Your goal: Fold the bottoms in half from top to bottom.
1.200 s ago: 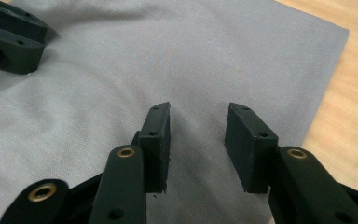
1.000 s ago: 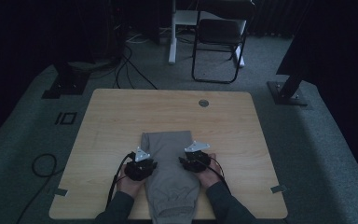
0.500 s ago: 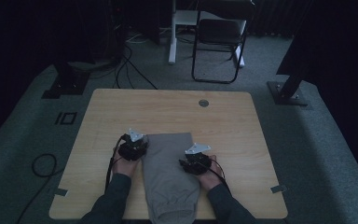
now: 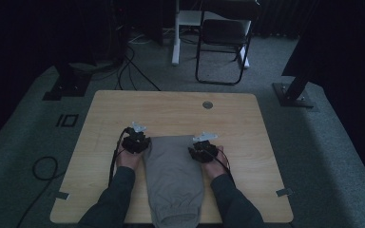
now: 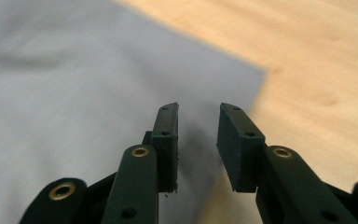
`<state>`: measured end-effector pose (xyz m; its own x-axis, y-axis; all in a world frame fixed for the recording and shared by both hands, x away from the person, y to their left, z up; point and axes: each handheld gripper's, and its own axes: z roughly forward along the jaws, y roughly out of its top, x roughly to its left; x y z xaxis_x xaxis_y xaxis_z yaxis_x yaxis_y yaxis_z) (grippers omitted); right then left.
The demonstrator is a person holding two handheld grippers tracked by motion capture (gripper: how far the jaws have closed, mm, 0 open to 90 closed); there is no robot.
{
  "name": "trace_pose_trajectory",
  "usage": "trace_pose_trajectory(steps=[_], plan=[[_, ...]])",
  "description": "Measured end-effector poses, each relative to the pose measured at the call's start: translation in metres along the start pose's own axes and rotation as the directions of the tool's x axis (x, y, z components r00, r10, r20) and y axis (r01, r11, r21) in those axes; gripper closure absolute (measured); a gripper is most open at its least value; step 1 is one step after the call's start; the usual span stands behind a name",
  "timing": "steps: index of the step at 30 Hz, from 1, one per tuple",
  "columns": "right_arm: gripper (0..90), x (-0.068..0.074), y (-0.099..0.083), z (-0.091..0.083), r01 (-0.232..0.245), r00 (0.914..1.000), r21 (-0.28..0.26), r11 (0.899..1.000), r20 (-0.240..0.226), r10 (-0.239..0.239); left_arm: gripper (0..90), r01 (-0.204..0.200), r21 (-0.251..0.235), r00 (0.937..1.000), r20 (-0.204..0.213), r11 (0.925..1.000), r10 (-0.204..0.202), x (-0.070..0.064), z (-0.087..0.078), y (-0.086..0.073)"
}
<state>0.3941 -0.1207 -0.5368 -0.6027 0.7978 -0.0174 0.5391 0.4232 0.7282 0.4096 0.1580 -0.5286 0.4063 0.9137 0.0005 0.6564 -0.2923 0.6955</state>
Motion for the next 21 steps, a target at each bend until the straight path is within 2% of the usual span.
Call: trace_pose_trajectory(steps=[3,6,8,9,13,14,15,17,19,21], plan=[[70.1,-0.015,0.012,0.009,-0.048,0.9986,-0.013,0.999,0.024,0.048,75.0,-0.003,0.017,0.9999,0.016,0.9999,0.003,0.000,0.005,0.000],[70.6,-0.029,0.023,0.018,-0.112,0.9931,-0.018,0.994,0.033,0.113,78.7,0.000,0.021,0.9997,0.024,0.9998,-0.001,0.001,0.006,0.000],[70.4,-0.031,0.026,0.021,-0.129,0.9912,-0.017,0.991,0.028,0.130,79.9,0.002,0.021,0.9997,0.026,0.9998,-0.002,0.001,0.006,0.000],[68.6,-0.034,0.030,0.026,-0.141,0.9896,-0.015,0.990,0.026,0.142,83.3,0.004,0.021,0.9996,0.029,0.9998,-0.005,0.002,0.006,0.000],[68.1,-0.033,0.034,0.036,-0.136,0.9906,0.017,0.991,0.021,0.135,88.6,0.007,0.021,0.9994,0.033,0.9998,-0.007,0.003,0.006,0.000],[72.8,-0.032,0.035,0.039,-0.128,0.9915,0.037,0.991,0.027,0.127,88.6,0.006,0.012,0.9997,0.022,0.9999,-0.006,0.004,0.002,0.000],[86.9,-0.030,0.033,0.044,-0.096,0.9944,0.069,0.993,0.049,0.093,89.2,0.008,0.005,0.9999,0.014,1.0000,-0.008,0.006,0.000,-0.001],[89.2,-0.029,0.033,0.043,-0.089,0.9942,0.070,0.994,0.068,0.084,89.3,0.033,-0.013,0.9995,-0.002,0.9994,-0.033,0.012,-0.006,-0.004],[89.4,-0.030,0.032,0.042,-0.080,0.9934,0.070,0.994,0.087,0.074,89.2,0.075,-0.030,0.9971,-0.009,0.9967,-0.075,0.021,-0.013,-0.008],[89.1,-0.032,0.030,0.042,-0.092,0.9931,0.063,0.994,0.079,0.087,89.0,0.108,-0.042,0.9941,-0.004,0.9932,-0.108,0.028,-0.017,-0.012]])
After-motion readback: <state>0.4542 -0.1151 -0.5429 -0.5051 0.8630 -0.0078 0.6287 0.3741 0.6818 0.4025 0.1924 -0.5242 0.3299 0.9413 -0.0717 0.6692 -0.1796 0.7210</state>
